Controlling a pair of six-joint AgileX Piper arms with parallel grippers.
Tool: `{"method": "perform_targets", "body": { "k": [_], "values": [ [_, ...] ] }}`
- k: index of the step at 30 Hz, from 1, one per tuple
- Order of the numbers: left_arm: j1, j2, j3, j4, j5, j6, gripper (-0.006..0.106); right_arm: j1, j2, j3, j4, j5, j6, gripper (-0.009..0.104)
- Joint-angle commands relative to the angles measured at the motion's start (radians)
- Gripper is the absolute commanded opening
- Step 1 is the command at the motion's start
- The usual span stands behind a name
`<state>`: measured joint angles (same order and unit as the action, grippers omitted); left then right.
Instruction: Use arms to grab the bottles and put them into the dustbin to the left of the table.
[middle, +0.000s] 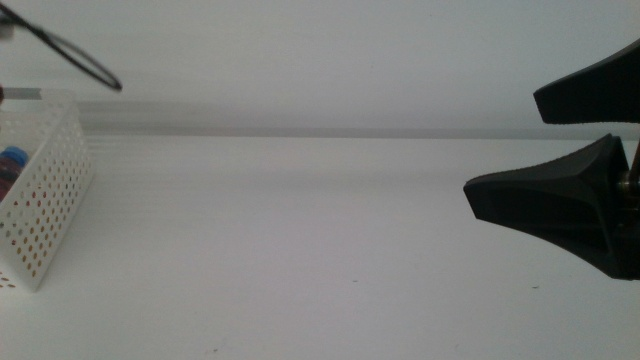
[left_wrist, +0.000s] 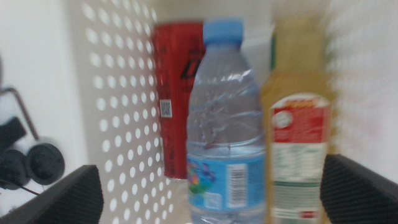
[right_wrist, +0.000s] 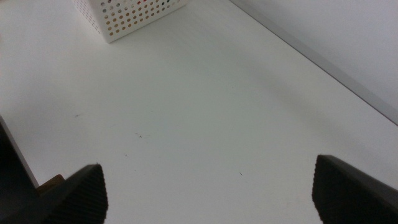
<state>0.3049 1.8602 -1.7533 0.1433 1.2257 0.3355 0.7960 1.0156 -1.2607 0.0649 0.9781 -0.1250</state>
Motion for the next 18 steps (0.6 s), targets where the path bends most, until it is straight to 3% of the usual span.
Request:
{"method": "perform_targets", "body": {
  "k": [1,9,14,18],
  "values": [
    [-0.027,-0.07,-0.006,-0.017,0.085,-0.069,0.094,0.002,-0.002,-0.008,-0.005,-0.005,-0.003,0.088],
    [-0.122,-0.281,0.073,-0.131,0.084,-0.164,0.094,0.002,-0.002,-0.008,-0.005,-0.005,-0.003,0.088],
    [-0.239,-0.479,0.307,-0.201,-0.102,-0.159,0.094,0.002,-0.002,-0.008,-0.001,-0.005,-0.003,0.088],
    [-0.376,-0.671,0.524,-0.193,-0.256,-0.153,0.094,0.002,-0.002,-0.008,0.002,-0.005,-0.003,0.088]
  ]
}}
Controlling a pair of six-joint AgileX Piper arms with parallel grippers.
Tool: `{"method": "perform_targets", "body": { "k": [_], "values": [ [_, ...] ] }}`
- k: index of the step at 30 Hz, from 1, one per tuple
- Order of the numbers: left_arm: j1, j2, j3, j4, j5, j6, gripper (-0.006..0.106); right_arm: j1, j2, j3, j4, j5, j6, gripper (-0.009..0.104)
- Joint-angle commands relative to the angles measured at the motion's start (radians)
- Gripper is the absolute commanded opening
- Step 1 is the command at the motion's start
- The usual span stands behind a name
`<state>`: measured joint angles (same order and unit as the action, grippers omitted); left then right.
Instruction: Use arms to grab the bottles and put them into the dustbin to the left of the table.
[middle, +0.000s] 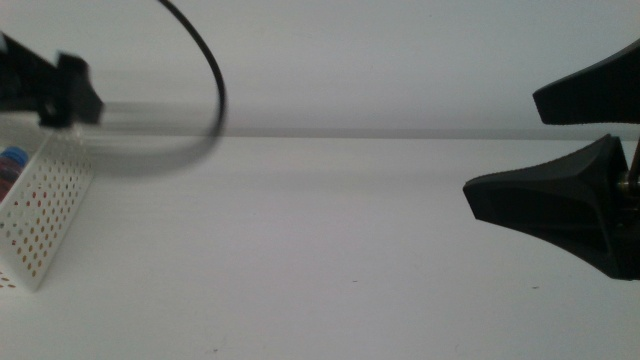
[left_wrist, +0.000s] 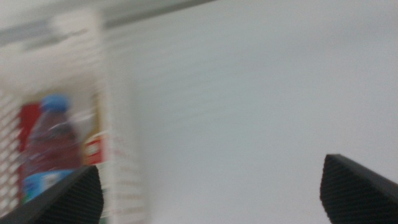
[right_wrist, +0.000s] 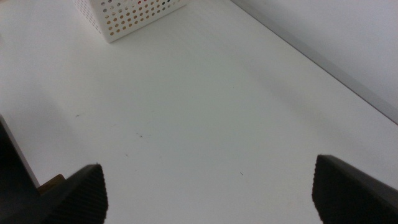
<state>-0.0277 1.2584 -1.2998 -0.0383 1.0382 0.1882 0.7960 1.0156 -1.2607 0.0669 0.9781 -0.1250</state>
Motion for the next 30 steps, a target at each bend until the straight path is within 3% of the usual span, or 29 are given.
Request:
{"method": "perform_targets", "body": {
  "k": [1,6,12,30],
  "values": [
    [-0.078,-0.116,0.119,-0.004,-0.091,-0.006,0.094,0.002,-0.002,-0.008,0.0,-0.005,-0.003,0.088],
    [-0.195,-0.308,0.297,0.016,-0.223,-0.041,0.094,0.002,-0.002,-0.008,0.0,-0.005,-0.003,0.088],
    [-0.203,-0.456,0.376,0.051,-0.3,-0.111,0.094,0.002,-0.002,-0.008,0.0,-0.005,-0.003,0.088],
    [-0.203,-0.505,0.376,0.038,-0.368,-0.111,0.094,0.002,-0.002,-0.008,0.0,-0.005,-0.003,0.088]
  ]
}}
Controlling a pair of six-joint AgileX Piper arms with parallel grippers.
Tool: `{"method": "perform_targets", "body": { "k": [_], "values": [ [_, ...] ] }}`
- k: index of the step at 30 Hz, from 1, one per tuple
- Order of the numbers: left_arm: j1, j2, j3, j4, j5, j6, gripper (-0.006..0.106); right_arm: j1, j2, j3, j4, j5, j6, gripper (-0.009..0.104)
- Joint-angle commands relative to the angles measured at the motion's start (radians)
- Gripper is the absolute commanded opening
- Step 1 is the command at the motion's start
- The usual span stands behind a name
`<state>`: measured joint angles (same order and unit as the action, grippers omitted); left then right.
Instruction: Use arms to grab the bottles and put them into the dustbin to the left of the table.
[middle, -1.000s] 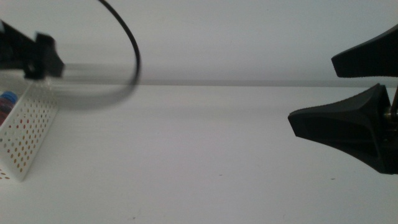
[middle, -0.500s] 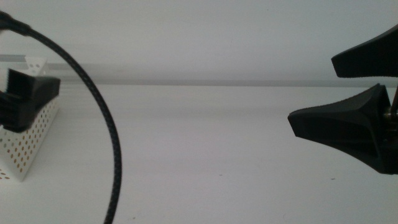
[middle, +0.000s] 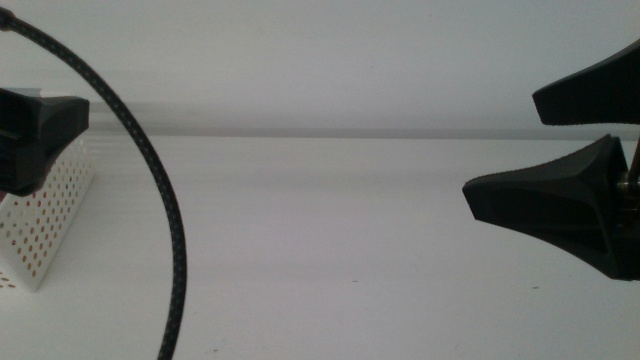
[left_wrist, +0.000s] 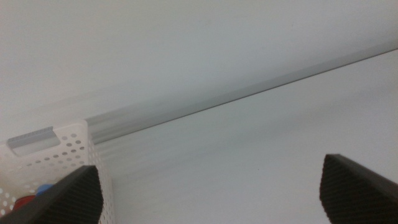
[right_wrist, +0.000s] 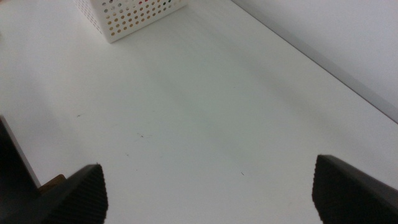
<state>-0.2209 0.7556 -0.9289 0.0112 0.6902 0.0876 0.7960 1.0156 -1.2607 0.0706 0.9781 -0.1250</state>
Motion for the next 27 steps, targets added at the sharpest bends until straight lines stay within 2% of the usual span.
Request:
{"method": "perform_targets", "body": {
  "k": [1,5,10,13,18,20,23,27],
  "values": [
    [-0.009,-0.003,0.005,-0.011,-0.02,-0.01,0.094,0.002,-0.002,-0.008,-0.003,-0.005,-0.003,0.088],
    [-0.009,-0.023,0.033,-0.011,-0.05,-0.01,0.094,-0.002,-0.087,0.155,-0.014,-0.219,-0.003,0.088],
    [-0.007,-0.073,0.187,-0.011,-0.283,-0.01,0.094,-0.078,-0.194,0.413,-0.014,-0.442,-0.003,0.088],
    [0.004,-0.116,0.277,-0.011,-0.319,-0.01,0.094,-0.141,-0.251,0.535,0.016,-0.514,-0.003,0.088],
    [0.084,-0.2,0.394,-0.011,-0.317,-0.01,0.094,-0.158,-0.324,0.625,0.017,-0.522,-0.003,0.088],
    [0.117,-0.246,0.446,-0.011,-0.325,-0.01,0.094,-0.158,-0.366,0.682,-0.005,-0.556,-0.003,0.088],
    [0.164,-0.329,0.532,-0.011,-0.345,-0.01,0.094,-0.159,-0.418,0.8,-0.071,-0.638,-0.003,0.088],
    [0.218,-0.465,0.656,-0.046,-0.362,-0.01,0.094,-0.219,-0.479,0.959,-0.094,-0.739,-0.003,0.088]
  ]
}}
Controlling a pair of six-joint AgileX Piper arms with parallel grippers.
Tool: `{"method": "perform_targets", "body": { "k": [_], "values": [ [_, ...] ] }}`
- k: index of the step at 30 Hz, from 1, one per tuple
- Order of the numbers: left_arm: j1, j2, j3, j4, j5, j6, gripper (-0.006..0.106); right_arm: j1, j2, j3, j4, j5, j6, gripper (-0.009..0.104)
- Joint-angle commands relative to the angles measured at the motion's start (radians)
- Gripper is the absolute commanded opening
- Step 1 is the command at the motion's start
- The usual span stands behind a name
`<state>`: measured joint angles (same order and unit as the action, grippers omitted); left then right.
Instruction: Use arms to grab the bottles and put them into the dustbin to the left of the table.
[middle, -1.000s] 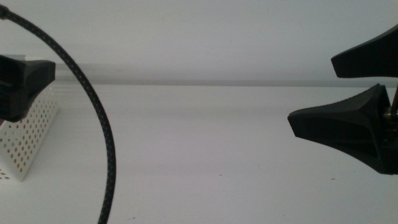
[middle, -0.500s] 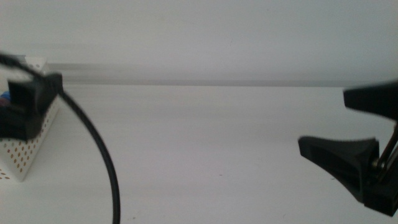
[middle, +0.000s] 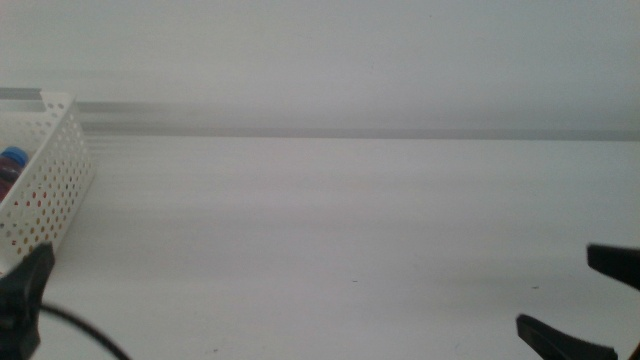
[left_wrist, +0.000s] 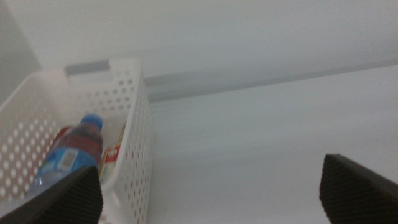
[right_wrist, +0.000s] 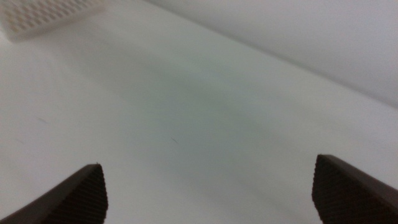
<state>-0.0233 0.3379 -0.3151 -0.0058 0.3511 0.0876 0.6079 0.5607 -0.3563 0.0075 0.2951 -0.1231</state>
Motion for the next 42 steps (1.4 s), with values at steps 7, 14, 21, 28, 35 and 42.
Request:
{"method": "perform_targets", "body": {
  "k": [7,14,21,28,35,42],
  "values": [
    [0.077,-0.256,0.205,-0.045,-0.016,-0.01,0.094,-0.294,-0.173,0.211,-0.043,-0.084,-0.005,0.088],
    [0.079,-0.35,0.3,-0.051,-0.02,-0.01,0.094,-0.488,-0.37,0.324,-0.045,-0.128,-0.005,0.088],
    [0.084,-0.376,0.354,-0.058,-0.029,-0.01,0.094,-0.56,-0.587,0.396,-0.101,-0.072,-0.005,0.088],
    [0.084,-0.376,0.354,-0.055,-0.069,-0.01,0.094,-0.562,-0.597,0.396,-0.107,-0.106,-0.005,0.088],
    [0.084,-0.374,0.354,-0.055,-0.072,-0.01,0.094,-0.562,-0.597,0.394,-0.037,-0.106,-0.005,0.088],
    [0.084,-0.374,0.354,-0.046,-0.073,-0.01,0.094,-0.562,-0.597,0.394,-0.034,-0.106,-0.005,0.088]
  ]
}}
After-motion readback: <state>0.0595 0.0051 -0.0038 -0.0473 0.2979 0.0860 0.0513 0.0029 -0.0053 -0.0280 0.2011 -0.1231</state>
